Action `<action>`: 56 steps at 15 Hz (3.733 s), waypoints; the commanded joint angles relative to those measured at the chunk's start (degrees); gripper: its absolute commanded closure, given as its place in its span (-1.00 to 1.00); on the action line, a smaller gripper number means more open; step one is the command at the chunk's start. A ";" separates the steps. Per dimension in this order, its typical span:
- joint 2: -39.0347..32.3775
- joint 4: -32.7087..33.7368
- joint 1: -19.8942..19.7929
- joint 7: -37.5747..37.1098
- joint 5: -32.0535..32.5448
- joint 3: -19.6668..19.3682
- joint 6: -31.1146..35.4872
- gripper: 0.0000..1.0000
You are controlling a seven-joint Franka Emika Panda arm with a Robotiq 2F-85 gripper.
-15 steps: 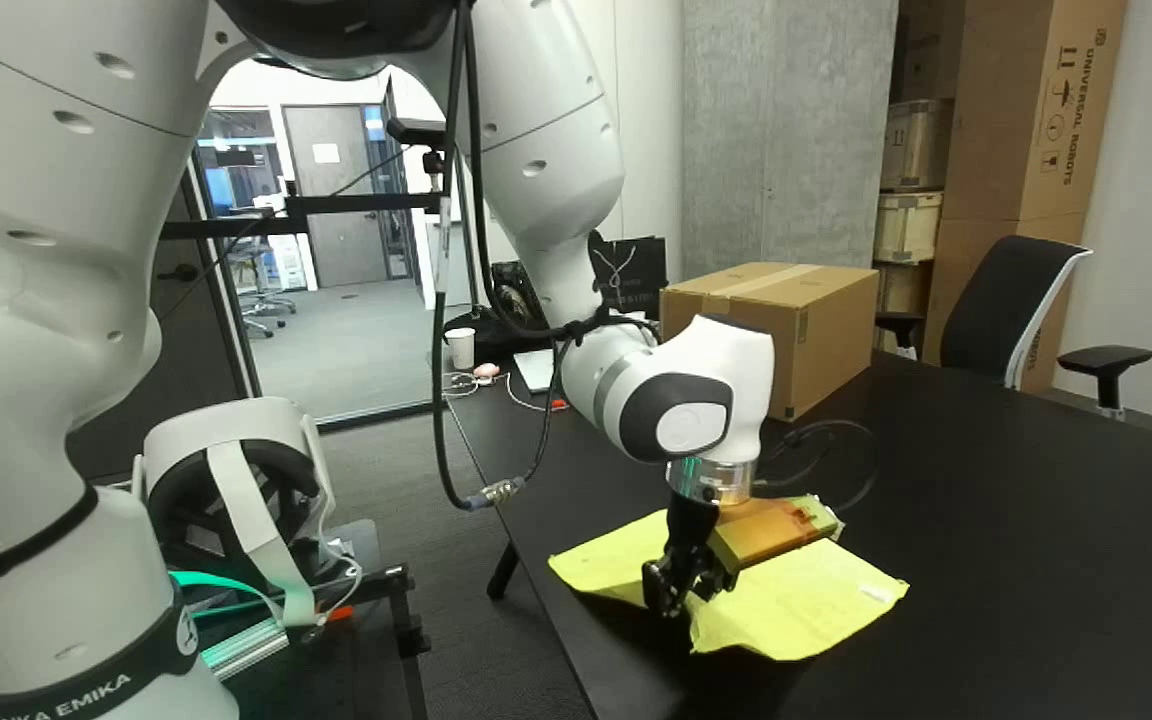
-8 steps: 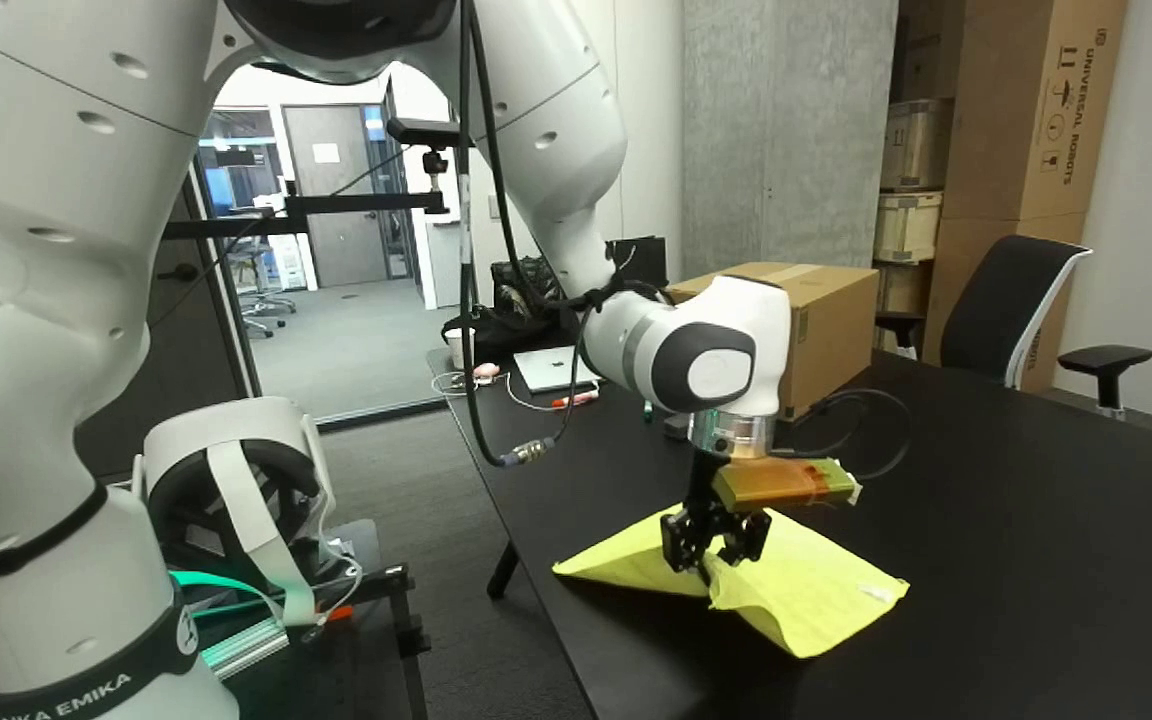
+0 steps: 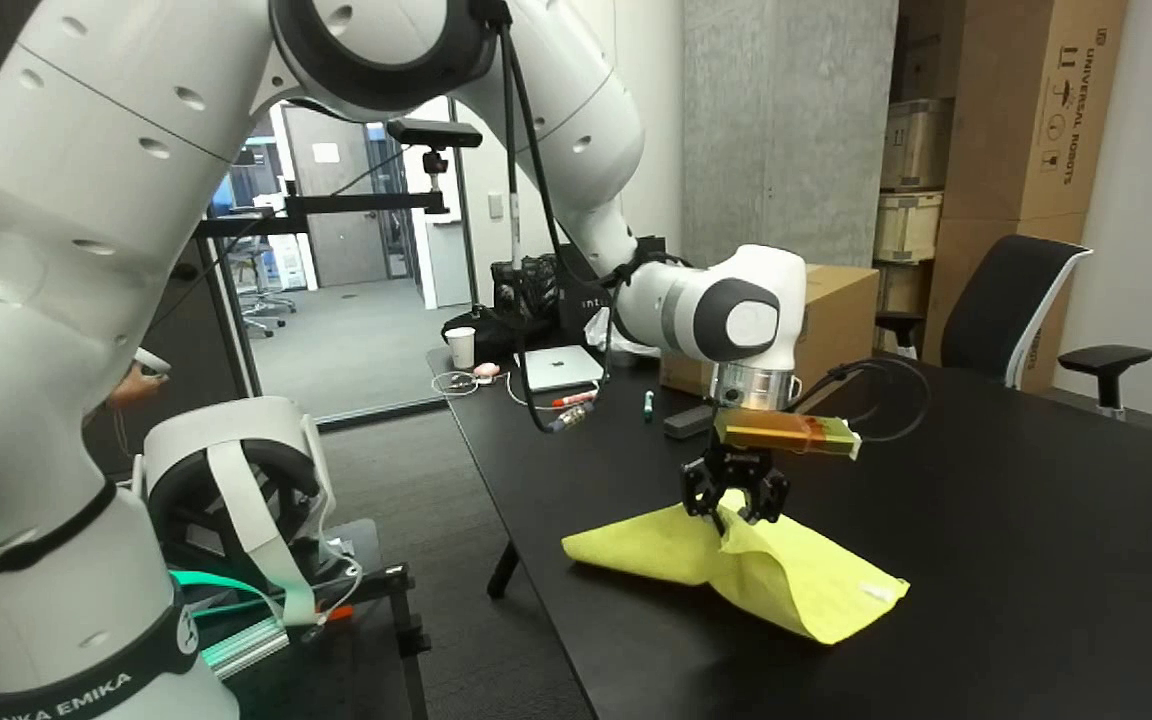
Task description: Fold the cloth on the table
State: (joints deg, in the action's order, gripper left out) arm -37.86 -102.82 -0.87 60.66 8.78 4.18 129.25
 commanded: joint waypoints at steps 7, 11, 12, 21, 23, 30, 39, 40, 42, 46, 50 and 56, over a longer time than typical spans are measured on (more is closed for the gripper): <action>-14.20 24.86 -0.88 -16.36 -4.94 1.01 -4.47 0.84; -16.84 31.36 -1.48 -20.69 -4.77 0.77 -3.96 0.84; -17.59 32.71 -1.48 -21.53 -4.52 0.70 -4.13 0.84; -20.13 35.23 -0.99 -22.65 -4.11 2.94 -1.63 0.84; -19.33 35.31 -1.43 -22.55 -5.12 4.54 0.17 0.84; -20.64 39.31 -0.77 -23.62 -5.19 6.07 1.22 0.84; -28.81 42.14 -0.32 -35.72 2.11 -5.16 -1.99 0.84; -29.28 42.34 -0.57 -36.52 1.79 -5.13 -1.59 0.84; -29.76 43.22 -0.93 -38.32 0.83 -4.50 -1.19 0.84; -27.57 42.18 -0.73 -41.54 0.45 -4.15 0.10 0.16; -20.93 35.39 -1.56 -44.78 0.17 -4.46 4.56 -0.46; -8.24 19.72 -3.34 -54.06 -1.12 -6.80 6.91 -1.00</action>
State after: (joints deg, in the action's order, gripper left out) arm -54.58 -72.04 -3.96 11.23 9.21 -1.27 135.02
